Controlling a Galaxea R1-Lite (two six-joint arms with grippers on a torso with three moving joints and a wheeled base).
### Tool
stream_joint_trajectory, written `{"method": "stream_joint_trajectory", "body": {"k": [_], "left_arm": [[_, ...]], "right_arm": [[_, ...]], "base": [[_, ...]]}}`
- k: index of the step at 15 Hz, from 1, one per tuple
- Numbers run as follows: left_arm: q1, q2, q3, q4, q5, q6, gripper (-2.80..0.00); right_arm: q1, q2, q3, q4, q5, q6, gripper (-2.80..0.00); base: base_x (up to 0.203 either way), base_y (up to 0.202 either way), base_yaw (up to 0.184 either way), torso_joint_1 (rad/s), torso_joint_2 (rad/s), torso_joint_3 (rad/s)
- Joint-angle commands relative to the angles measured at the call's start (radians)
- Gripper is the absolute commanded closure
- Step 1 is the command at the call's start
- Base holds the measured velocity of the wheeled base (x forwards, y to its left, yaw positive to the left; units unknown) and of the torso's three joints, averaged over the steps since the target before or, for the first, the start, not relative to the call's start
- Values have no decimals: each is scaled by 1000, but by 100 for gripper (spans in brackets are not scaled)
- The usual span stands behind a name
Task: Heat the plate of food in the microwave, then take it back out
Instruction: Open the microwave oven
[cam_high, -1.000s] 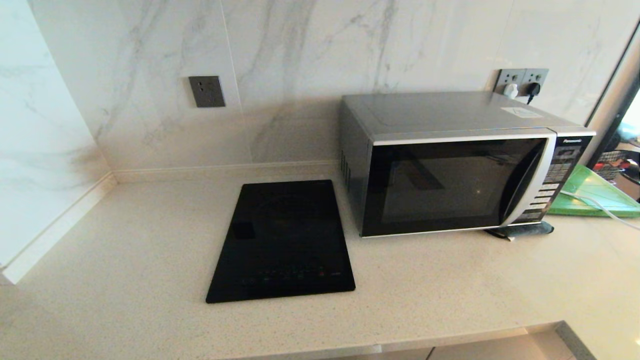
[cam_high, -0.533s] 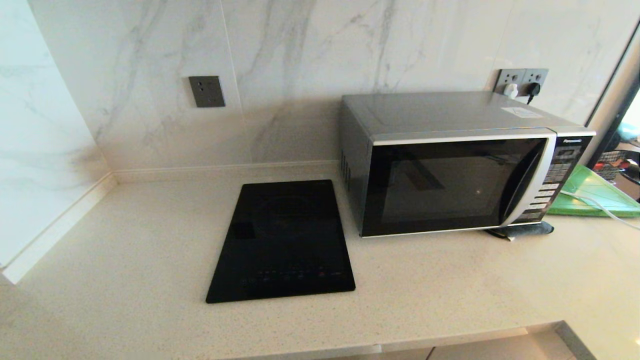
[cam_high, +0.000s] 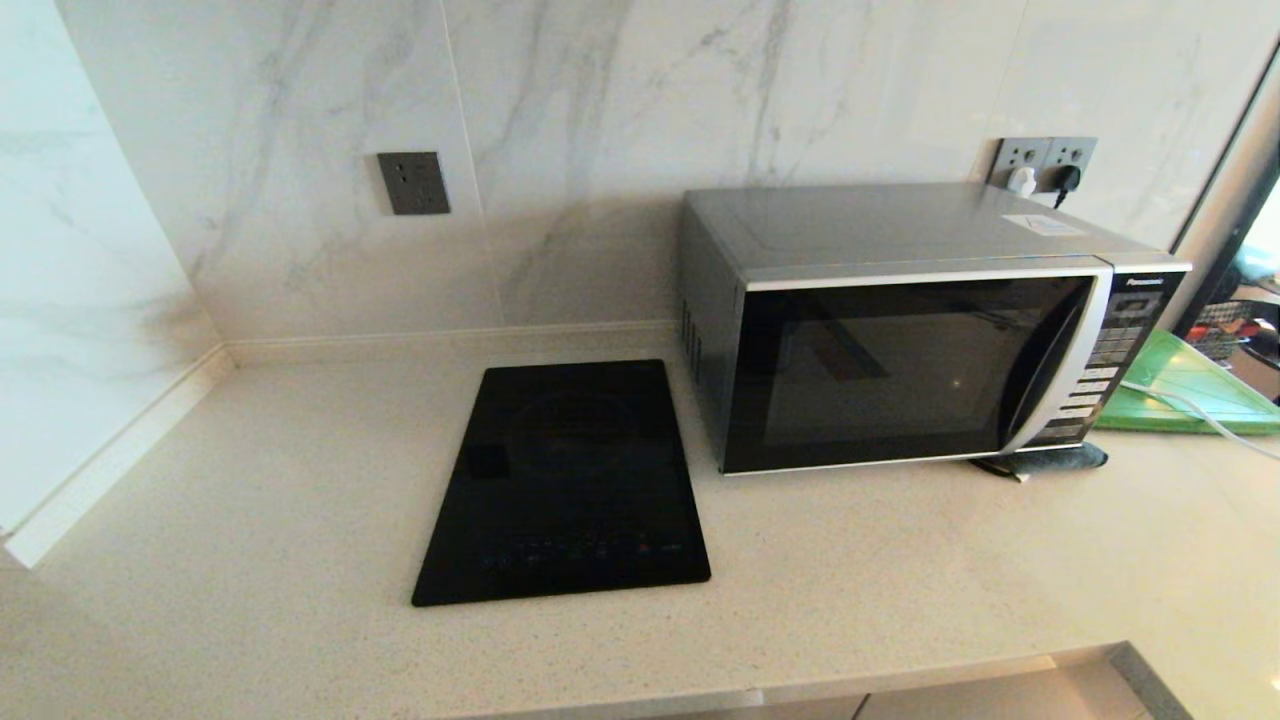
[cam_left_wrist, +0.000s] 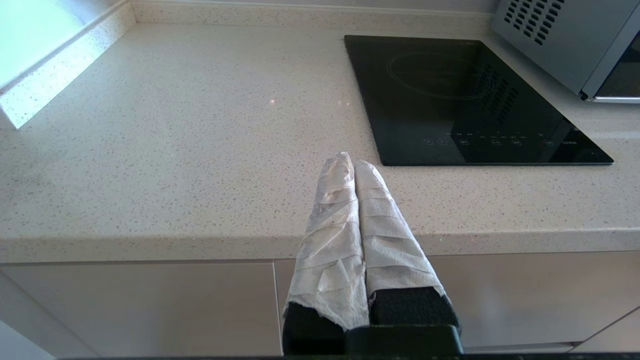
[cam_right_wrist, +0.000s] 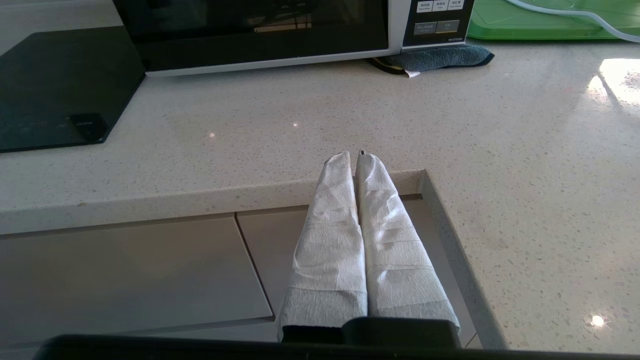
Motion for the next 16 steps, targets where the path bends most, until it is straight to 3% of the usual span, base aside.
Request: {"method": "stream_joint_trajectory", "body": {"k": [1, 16], "left_arm": [[0, 2, 0, 0, 1, -1, 0], [0, 2, 0, 0, 1, -1, 0]], "right_arm": [[1, 1, 2, 0, 0, 0, 0], [1, 1, 2, 0, 0, 0, 0]], "base": [[0, 0, 0, 0, 0, 0], [0, 0, 0, 0, 0, 0]]}}
